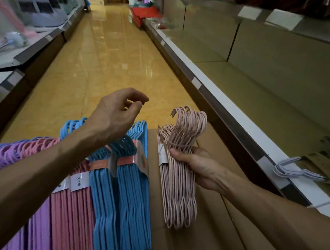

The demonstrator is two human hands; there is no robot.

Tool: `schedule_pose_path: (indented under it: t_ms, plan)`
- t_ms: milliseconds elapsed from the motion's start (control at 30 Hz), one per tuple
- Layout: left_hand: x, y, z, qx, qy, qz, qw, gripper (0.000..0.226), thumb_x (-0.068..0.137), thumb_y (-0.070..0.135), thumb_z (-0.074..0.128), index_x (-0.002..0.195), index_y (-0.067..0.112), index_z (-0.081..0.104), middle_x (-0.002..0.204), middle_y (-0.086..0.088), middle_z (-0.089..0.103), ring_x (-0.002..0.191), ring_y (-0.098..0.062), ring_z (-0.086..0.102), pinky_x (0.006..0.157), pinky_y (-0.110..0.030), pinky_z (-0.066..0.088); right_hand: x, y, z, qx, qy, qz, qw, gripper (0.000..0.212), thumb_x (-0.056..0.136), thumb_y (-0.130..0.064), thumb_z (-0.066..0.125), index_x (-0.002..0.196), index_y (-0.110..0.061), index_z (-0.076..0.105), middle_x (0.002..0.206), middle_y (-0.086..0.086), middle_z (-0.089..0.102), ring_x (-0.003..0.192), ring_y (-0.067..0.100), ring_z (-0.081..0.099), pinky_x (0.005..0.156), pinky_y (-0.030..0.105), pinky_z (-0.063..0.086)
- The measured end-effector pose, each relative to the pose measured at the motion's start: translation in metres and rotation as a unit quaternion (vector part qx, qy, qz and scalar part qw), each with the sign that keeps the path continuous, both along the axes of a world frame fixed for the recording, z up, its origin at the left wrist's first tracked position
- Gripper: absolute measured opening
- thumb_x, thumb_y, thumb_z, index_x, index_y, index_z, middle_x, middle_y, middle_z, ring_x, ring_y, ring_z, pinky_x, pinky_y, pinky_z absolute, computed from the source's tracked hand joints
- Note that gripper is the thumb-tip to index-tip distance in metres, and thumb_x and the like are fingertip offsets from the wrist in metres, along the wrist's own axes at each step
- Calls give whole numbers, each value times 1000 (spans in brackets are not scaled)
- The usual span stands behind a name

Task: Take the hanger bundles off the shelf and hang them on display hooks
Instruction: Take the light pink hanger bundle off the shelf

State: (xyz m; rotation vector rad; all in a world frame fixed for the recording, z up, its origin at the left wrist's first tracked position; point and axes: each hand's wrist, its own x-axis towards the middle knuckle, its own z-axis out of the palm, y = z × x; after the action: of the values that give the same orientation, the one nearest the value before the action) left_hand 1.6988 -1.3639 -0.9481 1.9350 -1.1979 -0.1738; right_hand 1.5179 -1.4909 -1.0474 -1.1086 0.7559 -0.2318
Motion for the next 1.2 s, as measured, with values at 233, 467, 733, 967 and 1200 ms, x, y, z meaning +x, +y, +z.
schedule_pose_path:
  t_ms: [233,467,733,967,1200]
  plan:
    - [3,-3,-9,52,-98,-57,992,27,102,26,49,127,25,59,123,10,60,108,-5,55,89,-19,43,24,10,-31,-106,82,58,989,38,78,-12,79,110,-23,61,112,4,71,105,22,67,99,46,52]
    - [8,-7,-30,138,-235,-113,955,31,101,28,48,128,23,63,129,1,63,113,-20,60,85,-26,40,43,19,-47,-193,91,105,971,37,81,-14,78,98,-39,56,107,-6,66,104,16,62,94,35,51]
    - [16,-5,-37,189,-307,-105,927,50,84,28,33,112,18,73,105,-5,76,93,-30,69,88,-41,50,61,17,-67,-209,128,104,964,66,76,-27,83,133,-21,49,124,0,62,114,21,59,102,46,51]
    - [18,-4,-40,214,-313,-105,919,53,83,26,31,118,18,70,110,-6,75,97,-27,70,101,-42,41,62,21,-73,-272,174,81,943,69,73,-43,84,129,-20,51,122,-1,62,112,21,59,97,40,52]
    - [10,-11,-29,154,-206,-82,963,31,96,10,49,117,14,71,118,-5,70,103,-23,64,78,-19,38,30,6,-51,-260,202,103,939,68,76,-49,80,128,-16,50,119,3,61,108,21,61,95,44,54]
